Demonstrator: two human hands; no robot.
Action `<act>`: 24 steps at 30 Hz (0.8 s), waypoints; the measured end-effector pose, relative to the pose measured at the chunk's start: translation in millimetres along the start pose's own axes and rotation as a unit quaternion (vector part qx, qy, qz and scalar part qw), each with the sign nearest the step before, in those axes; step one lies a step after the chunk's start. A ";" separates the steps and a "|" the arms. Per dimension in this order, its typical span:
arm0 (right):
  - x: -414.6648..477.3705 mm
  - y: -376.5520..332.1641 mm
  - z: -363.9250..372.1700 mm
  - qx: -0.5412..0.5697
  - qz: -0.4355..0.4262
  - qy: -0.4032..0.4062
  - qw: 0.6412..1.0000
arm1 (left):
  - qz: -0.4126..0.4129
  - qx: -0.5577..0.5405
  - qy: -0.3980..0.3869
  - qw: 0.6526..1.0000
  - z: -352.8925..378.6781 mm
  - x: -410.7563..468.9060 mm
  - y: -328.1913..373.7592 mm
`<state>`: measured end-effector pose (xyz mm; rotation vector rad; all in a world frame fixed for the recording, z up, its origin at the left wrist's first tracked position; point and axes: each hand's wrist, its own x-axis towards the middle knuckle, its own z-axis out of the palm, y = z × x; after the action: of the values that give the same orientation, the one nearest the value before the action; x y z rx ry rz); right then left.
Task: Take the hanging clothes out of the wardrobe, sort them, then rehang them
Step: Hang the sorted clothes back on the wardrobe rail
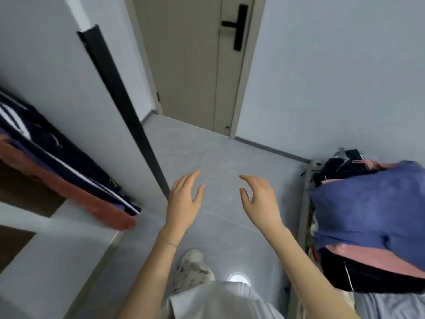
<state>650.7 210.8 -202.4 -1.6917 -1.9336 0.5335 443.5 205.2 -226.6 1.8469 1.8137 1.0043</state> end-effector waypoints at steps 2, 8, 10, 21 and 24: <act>-4.9 40.4 -28.4 -0.009 0.051 0.023 0.998 | 0.031 -0.010 -0.037 0.999 38.4 15.3 32.6; -0.8 132.6 -88.3 -0.014 0.169 0.099 0.980 | 0.110 -0.017 -0.146 0.983 141.6 72.6 101.8; 3.9 166.2 -104.4 -0.025 0.206 0.111 0.972 | 0.135 -0.023 -0.181 0.974 180.7 94.5 125.1; 20.2 324.9 -213.1 -0.078 0.386 0.263 0.881 | 0.313 -0.064 -0.359 0.877 394.2 193.8 293.4; 3.2 364.9 -236.2 -0.083 0.437 0.290 0.847 | 0.346 -0.072 -0.400 0.846 445.6 190.8 342.2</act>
<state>1081.6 258.0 -233.7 -2.4518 -0.7306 0.1030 983.3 450.8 -248.2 2.3618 0.5701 0.3867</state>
